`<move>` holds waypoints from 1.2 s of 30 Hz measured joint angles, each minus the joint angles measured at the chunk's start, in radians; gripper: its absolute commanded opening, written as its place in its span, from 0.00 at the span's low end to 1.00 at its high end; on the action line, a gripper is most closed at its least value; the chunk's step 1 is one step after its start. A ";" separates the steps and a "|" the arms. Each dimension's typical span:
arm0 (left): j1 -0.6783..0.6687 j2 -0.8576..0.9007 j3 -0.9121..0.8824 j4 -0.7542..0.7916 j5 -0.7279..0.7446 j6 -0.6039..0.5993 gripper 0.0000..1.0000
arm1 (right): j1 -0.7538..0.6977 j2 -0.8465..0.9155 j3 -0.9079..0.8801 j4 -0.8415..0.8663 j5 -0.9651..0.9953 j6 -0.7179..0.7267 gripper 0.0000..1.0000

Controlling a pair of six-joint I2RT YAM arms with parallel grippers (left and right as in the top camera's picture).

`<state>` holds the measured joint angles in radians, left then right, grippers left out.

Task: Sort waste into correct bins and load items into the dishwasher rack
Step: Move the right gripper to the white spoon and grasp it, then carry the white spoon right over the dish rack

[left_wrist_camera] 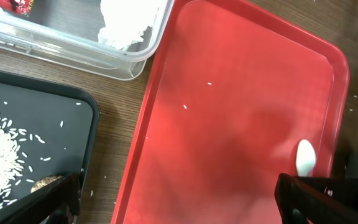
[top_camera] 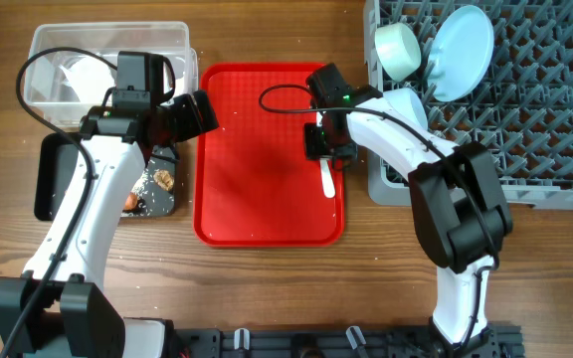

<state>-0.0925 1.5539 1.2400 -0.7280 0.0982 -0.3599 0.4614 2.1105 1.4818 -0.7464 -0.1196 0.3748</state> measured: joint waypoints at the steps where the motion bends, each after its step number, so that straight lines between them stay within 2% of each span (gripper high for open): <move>1: 0.000 0.000 0.000 0.000 0.000 0.000 1.00 | 0.000 0.002 0.000 0.004 0.006 0.005 0.20; 5: 0.000 0.000 0.000 0.000 0.000 0.000 1.00 | 0.000 0.006 0.000 0.012 0.016 -0.005 0.05; 15: 0.000 0.000 0.000 0.000 -0.003 0.000 1.00 | -0.002 0.021 0.016 0.015 0.020 -0.024 0.04; 16: 0.000 0.000 0.000 0.000 -0.003 0.000 1.00 | -0.002 0.021 0.016 0.016 0.016 -0.042 0.11; 18: 0.000 0.000 0.000 0.000 -0.003 0.000 1.00 | -0.002 0.021 0.018 0.023 -0.003 -0.095 0.38; 19: 0.000 0.000 0.000 0.000 -0.003 0.000 1.00 | -0.002 0.022 0.021 0.022 -0.013 -0.118 0.44; 20: 0.000 0.000 0.000 0.000 -0.003 0.000 1.00 | -0.002 0.022 0.030 0.023 -0.027 -0.152 0.56; 22: 0.000 0.000 0.000 0.002 -0.008 0.000 1.00 | -0.001 0.031 0.053 0.023 -0.055 -0.228 0.67; 27: 0.008 0.000 0.000 0.008 -0.079 -0.024 1.00 | 0.040 0.034 0.098 0.089 -0.072 -0.386 0.70; 29: 0.031 0.000 0.000 -0.007 -0.095 -0.069 1.00 | 0.082 0.034 0.098 0.124 -0.055 -0.429 0.67; 30: 0.059 0.000 0.000 -0.016 -0.109 -0.114 1.00 | 0.111 0.034 0.098 0.155 -0.046 -0.455 0.61; 36: 0.209 0.000 0.000 -0.049 -0.136 -0.206 1.00 | 0.154 0.035 0.098 0.248 0.003 -0.515 0.58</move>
<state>0.1162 1.5539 1.2400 -0.7773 -0.0376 -0.5655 0.6155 2.1452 1.5795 -0.4988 -0.1165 -0.1406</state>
